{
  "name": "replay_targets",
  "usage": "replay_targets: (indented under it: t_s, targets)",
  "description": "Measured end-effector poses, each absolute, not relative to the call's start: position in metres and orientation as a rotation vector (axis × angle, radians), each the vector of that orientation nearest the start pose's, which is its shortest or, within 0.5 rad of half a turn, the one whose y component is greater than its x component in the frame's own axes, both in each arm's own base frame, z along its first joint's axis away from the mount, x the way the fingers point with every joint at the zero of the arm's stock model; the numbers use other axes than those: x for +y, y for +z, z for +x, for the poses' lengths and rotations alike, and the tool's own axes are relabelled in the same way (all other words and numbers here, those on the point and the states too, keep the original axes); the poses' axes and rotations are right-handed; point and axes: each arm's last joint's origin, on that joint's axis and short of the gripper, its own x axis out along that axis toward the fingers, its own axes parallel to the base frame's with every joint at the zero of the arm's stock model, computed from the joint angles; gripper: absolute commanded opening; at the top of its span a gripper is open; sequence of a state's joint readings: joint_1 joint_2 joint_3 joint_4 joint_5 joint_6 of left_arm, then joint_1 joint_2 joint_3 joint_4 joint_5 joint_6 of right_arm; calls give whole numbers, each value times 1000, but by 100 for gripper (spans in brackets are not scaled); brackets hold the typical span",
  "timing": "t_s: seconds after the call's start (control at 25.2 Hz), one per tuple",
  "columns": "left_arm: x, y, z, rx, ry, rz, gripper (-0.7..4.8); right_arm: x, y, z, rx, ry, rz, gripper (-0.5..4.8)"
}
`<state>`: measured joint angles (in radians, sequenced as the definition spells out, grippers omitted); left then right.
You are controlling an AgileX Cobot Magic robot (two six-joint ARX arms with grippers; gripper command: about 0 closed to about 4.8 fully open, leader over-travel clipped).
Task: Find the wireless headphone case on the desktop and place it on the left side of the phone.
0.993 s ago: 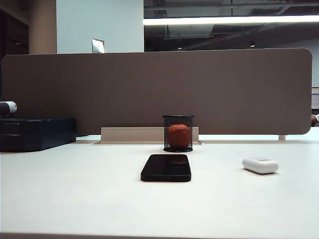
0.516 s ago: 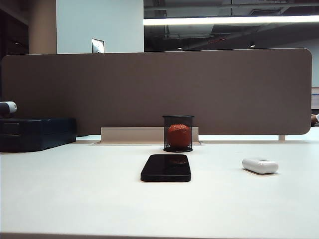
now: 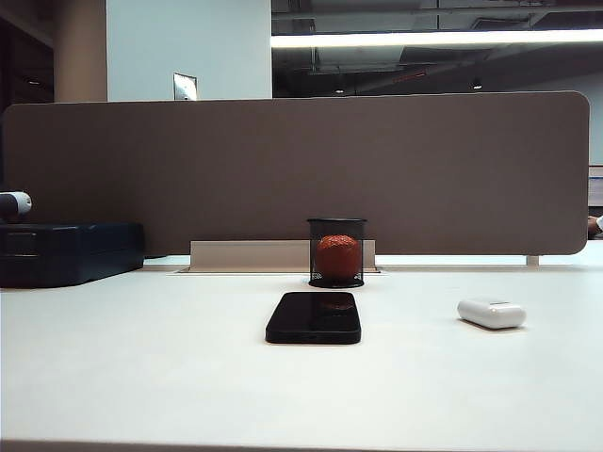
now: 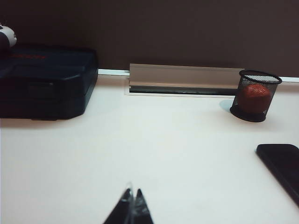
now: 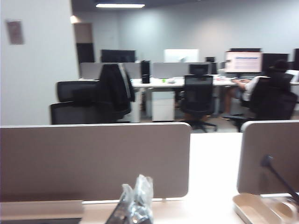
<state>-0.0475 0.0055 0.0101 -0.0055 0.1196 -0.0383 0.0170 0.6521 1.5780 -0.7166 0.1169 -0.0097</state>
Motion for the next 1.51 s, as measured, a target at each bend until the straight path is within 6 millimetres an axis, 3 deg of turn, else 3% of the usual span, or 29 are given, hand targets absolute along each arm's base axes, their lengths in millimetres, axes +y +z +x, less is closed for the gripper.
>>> replay_targets:
  t_s: [0.32, 0.44, 0.71, 0.95, 1.31, 1.51]
  targets:
    - [-14, 167, 95, -2, -372, -37, -6, 1, 556, 22, -43, 38, -11, -8]
    - [-15, 167, 95, -1, -416, -36, -5, 1, 562, 30, 64, 41, -9, -8]
    - [-16, 167, 94, 0, -475, -36, -5, 6, 559, 52, 287, 174, 50, -8]
    - [-16, 167, 94, 1, -475, -36, -5, 10, 558, 61, 337, 292, 192, -9]
    - [-16, 167, 94, 0, -475, -36, -5, 9, 557, 68, 363, 255, 257, -9]
    - [-16, 167, 94, 1, -475, -36, -5, 9, 550, 87, 424, 239, 264, -9]
